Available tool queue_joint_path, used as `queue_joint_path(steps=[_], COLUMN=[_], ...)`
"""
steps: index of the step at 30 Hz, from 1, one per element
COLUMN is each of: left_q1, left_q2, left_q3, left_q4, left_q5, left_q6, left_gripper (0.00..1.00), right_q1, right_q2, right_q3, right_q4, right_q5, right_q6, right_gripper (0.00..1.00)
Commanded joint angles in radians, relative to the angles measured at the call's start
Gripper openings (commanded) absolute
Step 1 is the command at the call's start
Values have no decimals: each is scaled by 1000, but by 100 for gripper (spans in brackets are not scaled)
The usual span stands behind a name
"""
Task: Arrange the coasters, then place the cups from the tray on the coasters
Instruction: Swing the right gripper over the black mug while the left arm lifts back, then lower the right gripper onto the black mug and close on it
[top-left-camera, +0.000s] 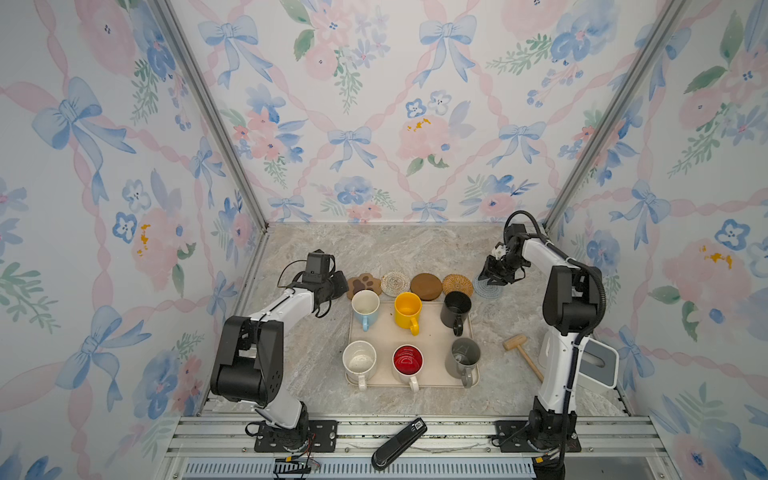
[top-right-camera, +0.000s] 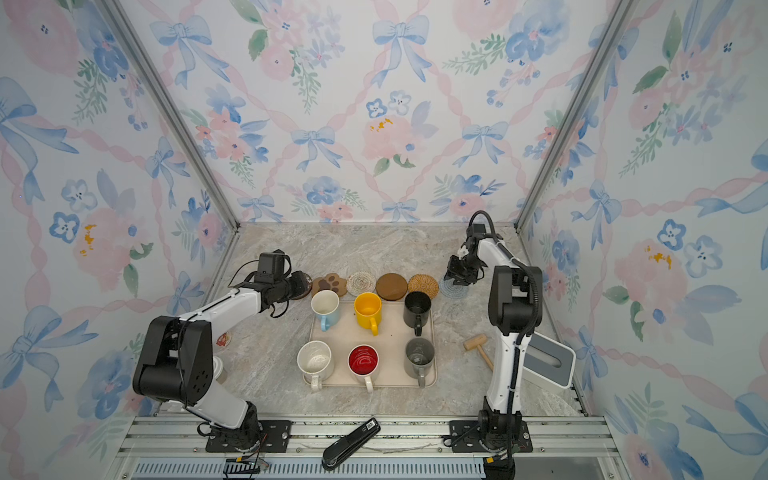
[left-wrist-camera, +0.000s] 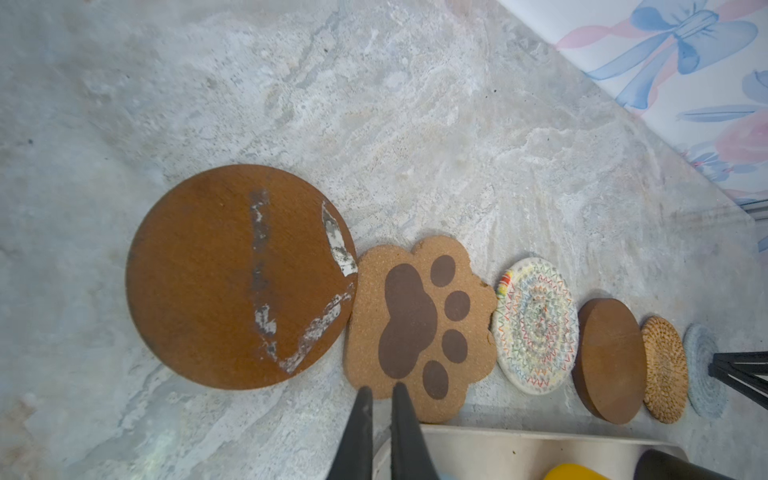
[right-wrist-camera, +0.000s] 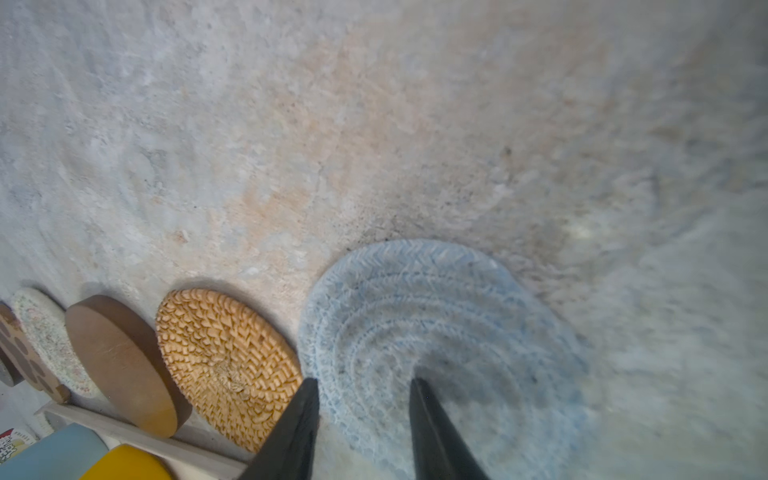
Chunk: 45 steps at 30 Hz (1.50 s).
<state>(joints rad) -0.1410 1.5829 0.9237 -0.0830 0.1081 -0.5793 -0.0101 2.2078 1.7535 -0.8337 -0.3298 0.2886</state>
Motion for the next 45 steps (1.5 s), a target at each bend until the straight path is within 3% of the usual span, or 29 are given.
queue_joint_path(steps=[1,13,21,28,34,38,45], left_q1=[8,7,8,0,-68,-190,-240], left_q2=[-31,-118,-179,-235,-284,-353,-418], left_q3=[-21,-43,-20,-8,-82,-157,-314], left_q4=[-13,-24,-91,-82,-38,-25,109], left_q5=[-23,-56,-148,-254,-396,-489,-508], left_q6=[21,33,104,83,28,28,35], left_gripper=[9,12,17,19,18,19,19], right_q1=[6,49,174,294,402,485,555], right_q2=[-90,-356,-548,-744,-898,-1006,-1080], right_q3=[-22,-187,-314,-416,-547,-636,-753], right_q4=[44,97,38,76,108,94,82], right_q5=[-19,-10,158,301,443,582,586], right_q6=[26,23,-17,-5,13,20,76], right_gripper=[40,41,42,43,46,55,61])
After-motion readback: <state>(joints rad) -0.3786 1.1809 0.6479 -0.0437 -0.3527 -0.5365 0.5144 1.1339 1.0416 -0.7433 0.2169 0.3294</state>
